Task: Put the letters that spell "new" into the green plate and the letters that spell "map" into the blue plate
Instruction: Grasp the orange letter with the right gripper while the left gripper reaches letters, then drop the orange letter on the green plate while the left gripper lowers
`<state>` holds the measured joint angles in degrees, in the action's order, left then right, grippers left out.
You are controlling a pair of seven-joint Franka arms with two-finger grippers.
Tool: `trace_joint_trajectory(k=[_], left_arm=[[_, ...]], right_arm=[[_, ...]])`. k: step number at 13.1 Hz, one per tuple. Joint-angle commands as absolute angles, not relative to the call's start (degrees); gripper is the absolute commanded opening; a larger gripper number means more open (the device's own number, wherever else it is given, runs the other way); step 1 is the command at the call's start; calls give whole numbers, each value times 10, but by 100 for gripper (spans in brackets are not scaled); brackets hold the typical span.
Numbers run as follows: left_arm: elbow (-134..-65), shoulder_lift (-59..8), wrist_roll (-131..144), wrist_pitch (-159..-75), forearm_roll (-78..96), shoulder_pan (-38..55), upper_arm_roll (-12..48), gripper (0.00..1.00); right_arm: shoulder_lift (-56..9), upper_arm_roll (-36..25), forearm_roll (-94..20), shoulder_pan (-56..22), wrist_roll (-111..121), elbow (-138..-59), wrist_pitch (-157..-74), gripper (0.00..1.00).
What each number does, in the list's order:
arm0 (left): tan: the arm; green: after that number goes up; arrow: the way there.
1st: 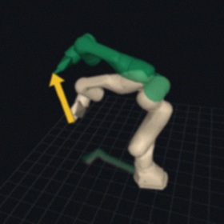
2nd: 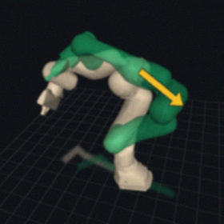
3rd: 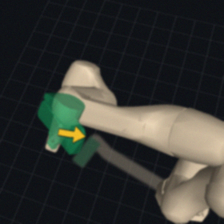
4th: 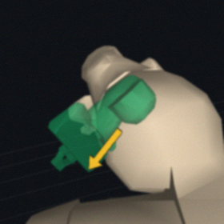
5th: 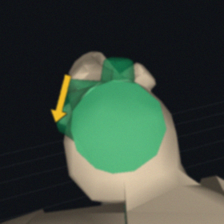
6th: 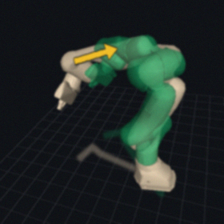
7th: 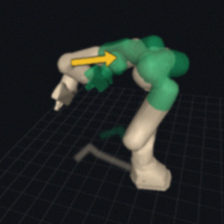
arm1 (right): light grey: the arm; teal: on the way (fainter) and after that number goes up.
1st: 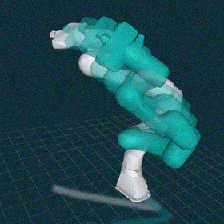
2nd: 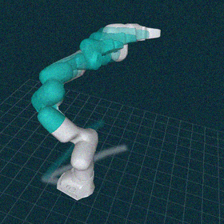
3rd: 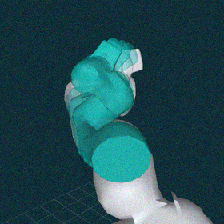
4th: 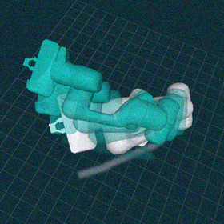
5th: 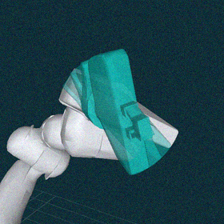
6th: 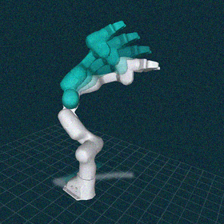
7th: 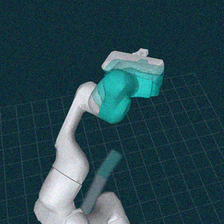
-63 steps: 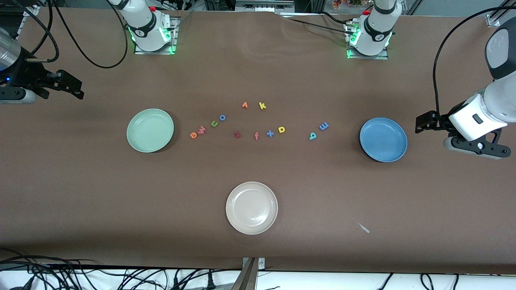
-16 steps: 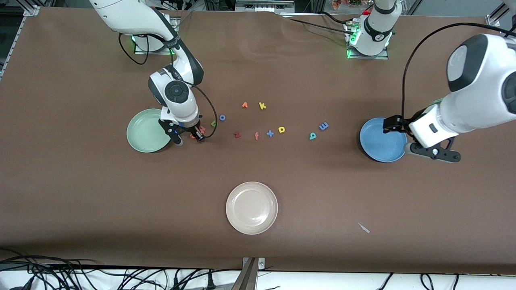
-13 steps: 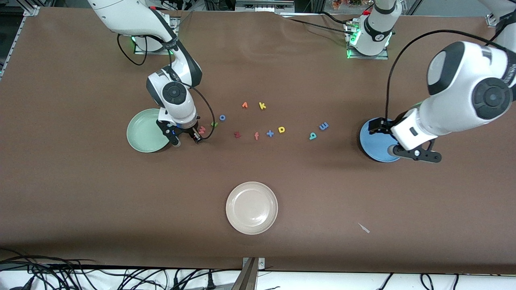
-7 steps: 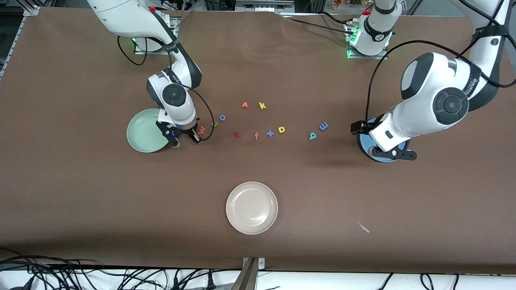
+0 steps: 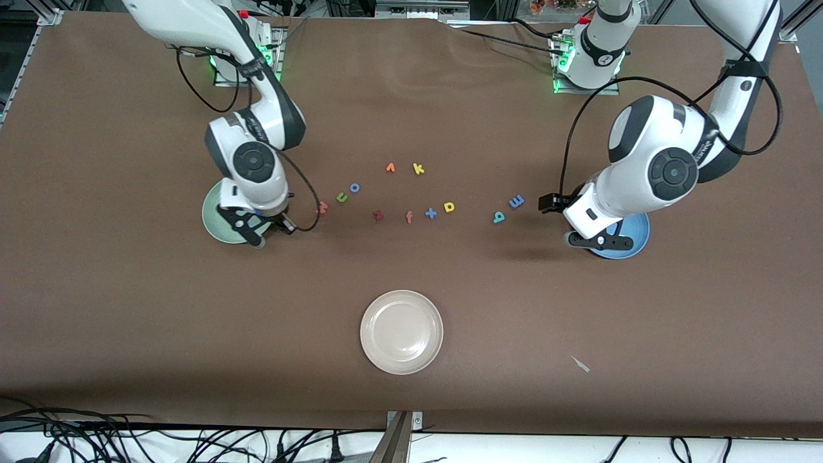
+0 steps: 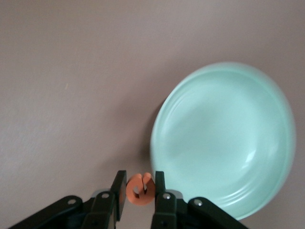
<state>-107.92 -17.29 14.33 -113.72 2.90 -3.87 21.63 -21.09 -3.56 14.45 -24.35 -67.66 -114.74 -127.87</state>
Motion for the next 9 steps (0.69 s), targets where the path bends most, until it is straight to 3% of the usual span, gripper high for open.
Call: trace_joint_trajectory(k=[1, 3, 5, 6, 7, 8, 9], left_arm=[[-1138, -158, 171, -1200, 46, -42, 227, 99], [-1182, -160, 179, -1265, 40, -30, 227, 99], [-1205, -172, 177, -1305, 23, -19, 227, 90], [-1205, -182, 177, -1305, 1, -8, 227, 91], [-1206, -193, 177, -1305, -21, 4, 227, 91], [-1206, -204, 177, -1306, -42, 14, 227, 91], [-1206, -213, 177, -1306, -69, 25, 227, 91]], right_arm=[[-184, -95, 142, -244, -543, -1182, -1268, 14], [-164, -121, 142, -243, -519, -1247, -1322, 14], [-157, -141, 142, -243, -518, -1329, -1438, 14], [-157, -145, 142, -243, -518, -1347, -1464, 19], [-157, -146, 142, -243, -517, -1347, -1463, 43], [-156, -146, 142, -243, -518, -1345, -1460, 77], [-149, -146, 142, -243, -518, -1343, -1451, 87]])
